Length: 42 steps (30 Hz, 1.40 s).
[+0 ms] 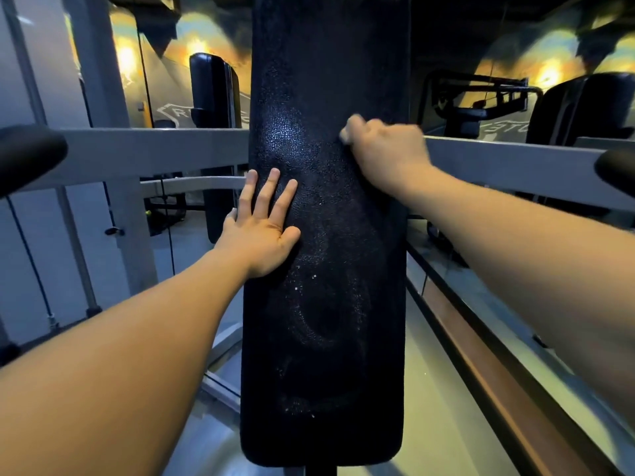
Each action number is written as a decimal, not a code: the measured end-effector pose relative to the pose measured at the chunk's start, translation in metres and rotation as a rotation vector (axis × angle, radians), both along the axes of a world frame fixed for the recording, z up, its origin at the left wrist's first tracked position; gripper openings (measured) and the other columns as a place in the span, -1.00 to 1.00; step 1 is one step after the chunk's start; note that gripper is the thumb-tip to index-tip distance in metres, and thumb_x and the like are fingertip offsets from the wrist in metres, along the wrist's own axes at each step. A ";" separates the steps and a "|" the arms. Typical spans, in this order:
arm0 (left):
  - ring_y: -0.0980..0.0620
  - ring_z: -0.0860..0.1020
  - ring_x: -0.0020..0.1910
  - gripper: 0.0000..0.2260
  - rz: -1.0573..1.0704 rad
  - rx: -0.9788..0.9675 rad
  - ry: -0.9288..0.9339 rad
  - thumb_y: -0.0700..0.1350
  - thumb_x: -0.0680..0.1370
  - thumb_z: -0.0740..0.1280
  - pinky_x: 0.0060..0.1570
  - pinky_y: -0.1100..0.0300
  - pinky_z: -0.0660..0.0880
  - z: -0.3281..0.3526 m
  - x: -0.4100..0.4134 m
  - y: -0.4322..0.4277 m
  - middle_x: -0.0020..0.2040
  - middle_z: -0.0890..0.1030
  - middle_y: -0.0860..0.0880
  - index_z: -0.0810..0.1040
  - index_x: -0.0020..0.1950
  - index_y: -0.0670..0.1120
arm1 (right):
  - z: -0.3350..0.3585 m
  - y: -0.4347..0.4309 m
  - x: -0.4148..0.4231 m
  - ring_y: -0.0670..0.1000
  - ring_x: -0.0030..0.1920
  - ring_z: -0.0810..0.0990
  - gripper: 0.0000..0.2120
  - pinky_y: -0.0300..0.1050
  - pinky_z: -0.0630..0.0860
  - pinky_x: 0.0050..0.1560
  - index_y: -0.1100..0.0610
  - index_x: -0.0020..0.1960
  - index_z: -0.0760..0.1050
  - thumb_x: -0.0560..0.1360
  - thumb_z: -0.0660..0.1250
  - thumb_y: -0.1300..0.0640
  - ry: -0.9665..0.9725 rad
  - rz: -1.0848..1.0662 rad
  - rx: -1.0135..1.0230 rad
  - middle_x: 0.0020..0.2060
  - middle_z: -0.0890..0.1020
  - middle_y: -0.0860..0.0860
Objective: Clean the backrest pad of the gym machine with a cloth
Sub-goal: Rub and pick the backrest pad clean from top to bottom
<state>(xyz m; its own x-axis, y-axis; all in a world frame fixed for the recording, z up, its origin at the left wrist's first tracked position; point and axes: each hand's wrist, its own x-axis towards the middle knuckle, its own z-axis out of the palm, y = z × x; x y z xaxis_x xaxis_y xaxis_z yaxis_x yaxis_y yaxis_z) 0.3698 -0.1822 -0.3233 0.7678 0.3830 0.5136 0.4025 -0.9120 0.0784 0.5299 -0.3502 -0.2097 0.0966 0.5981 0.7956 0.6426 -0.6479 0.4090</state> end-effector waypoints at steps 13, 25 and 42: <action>0.04 -0.52 0.50 -0.34 0.010 0.022 -0.014 0.24 0.62 0.02 0.46 -0.20 0.12 -0.002 -0.001 -0.002 0.57 -0.43 0.16 -0.33 0.58 0.25 | 0.025 0.026 -0.017 0.34 -0.03 0.68 -0.70 0.05 0.34 -0.24 0.14 0.24 0.39 0.72 -0.01 0.00 0.120 -0.024 0.044 0.06 0.67 0.20; 0.03 -0.50 0.52 -0.33 0.015 0.049 -0.042 0.25 0.61 0.04 0.42 -0.17 0.20 -0.004 0.001 0.001 0.59 -0.40 0.16 -0.31 0.59 0.24 | 0.024 0.046 -0.024 0.33 -0.04 0.67 -0.79 0.03 0.30 -0.27 0.09 0.24 0.38 0.71 0.07 0.03 0.076 0.054 0.038 0.06 0.66 0.16; 0.00 -0.46 0.54 -0.33 0.016 0.043 -0.025 0.22 0.63 -0.01 0.41 -0.17 0.23 -0.003 0.000 0.000 0.59 -0.39 0.15 -0.33 0.61 0.15 | -0.095 0.010 -0.033 0.13 -0.50 0.57 -0.98 -0.16 0.19 -0.48 -0.01 -0.02 0.52 0.57 0.32 0.06 -0.166 0.352 -0.247 -0.29 0.59 0.03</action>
